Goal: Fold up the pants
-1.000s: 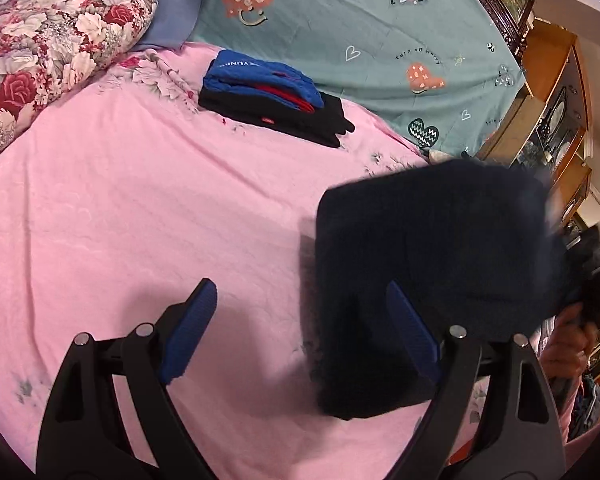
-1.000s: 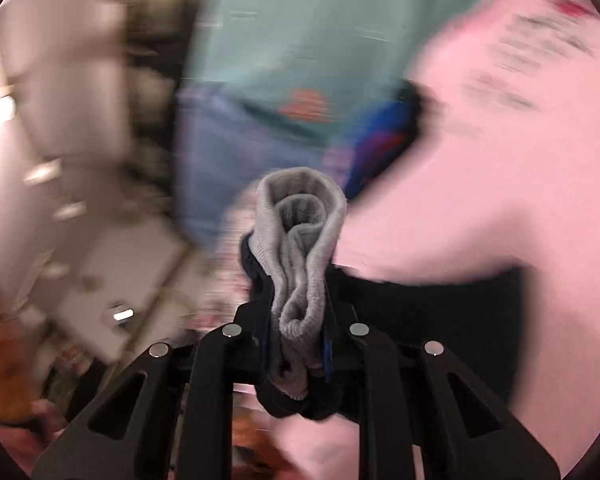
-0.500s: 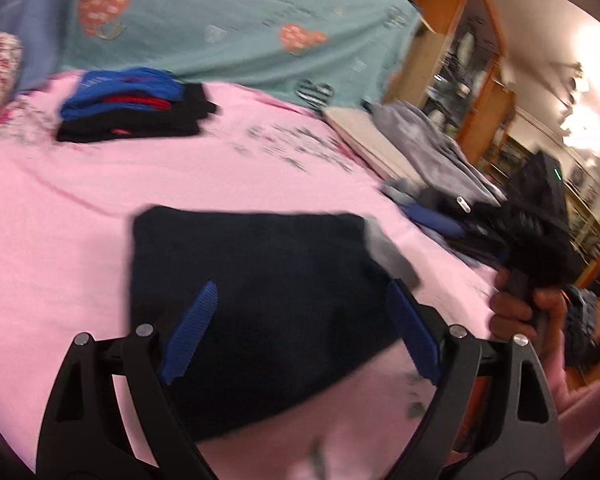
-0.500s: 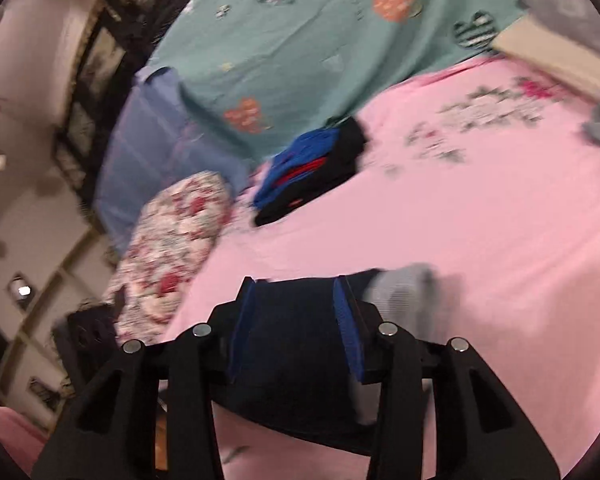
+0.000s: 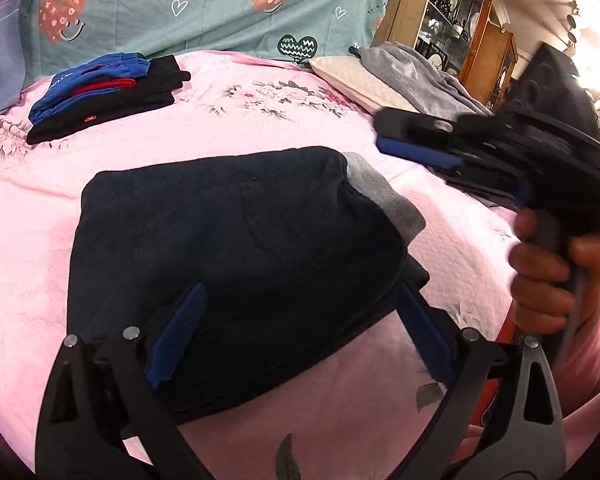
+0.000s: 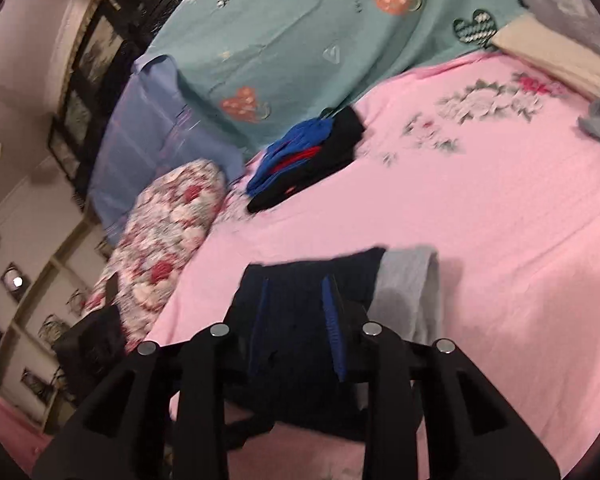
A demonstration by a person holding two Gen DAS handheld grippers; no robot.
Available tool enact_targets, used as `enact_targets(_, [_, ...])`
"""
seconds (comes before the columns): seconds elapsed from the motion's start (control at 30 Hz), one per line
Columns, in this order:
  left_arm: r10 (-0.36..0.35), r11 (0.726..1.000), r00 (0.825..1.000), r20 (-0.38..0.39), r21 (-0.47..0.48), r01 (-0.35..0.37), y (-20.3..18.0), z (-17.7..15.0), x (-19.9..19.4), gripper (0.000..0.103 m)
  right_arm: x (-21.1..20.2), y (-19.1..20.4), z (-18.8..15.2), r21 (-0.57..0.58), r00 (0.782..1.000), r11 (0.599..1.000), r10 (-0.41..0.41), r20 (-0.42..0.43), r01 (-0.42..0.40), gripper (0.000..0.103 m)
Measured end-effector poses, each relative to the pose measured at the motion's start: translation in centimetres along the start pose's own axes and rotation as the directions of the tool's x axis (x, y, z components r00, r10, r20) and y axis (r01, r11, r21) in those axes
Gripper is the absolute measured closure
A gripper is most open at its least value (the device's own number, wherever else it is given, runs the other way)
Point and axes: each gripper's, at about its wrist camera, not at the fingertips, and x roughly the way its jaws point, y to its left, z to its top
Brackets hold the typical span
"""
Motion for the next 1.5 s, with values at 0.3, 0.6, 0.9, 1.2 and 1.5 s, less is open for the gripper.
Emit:
enact_targets(0.3, [-0.038,0.999,0.999,0.024,-0.002,0.038,1.2,0.5,-2.1,0.006,-3.6,-0.9,-2.9,0.013,0.989,0.989,-0.149,0.009,0.149,0.068])
enact_targets(0.6, [0.310,0.904,0.943,0.120,-0.345,-0.253,13.6,-1.3,-11.7,0.006,1.7,8.0,-4.4,-0.248,0.993,0.965,0.061,-0.100,-0.085,0.066])
enact_targets(0.9, [0.371,0.852,0.922,0.108,-0.436,-0.291,15.9,-4.6,-14.2,0.006,10.3,14.4,-5.6,-0.398,0.956,0.890,0.119,-0.268,-0.223,0.066])
enact_targets(1.2, [0.341,0.872,0.933,0.116,-0.410,-0.268,16.7,-3.9,-13.6,0.006,10.8,14.0,-6.3,-0.334,0.885,0.887,0.151,-0.441,-0.318,0.057])
enact_targets(1.5, [-0.004,0.970,0.981,0.195,-0.236,0.050,11.5,-0.3,-9.3,0.006,10.8,9.8,4.3,-0.156,0.948,0.970,0.135,-0.289,-0.186,0.058])
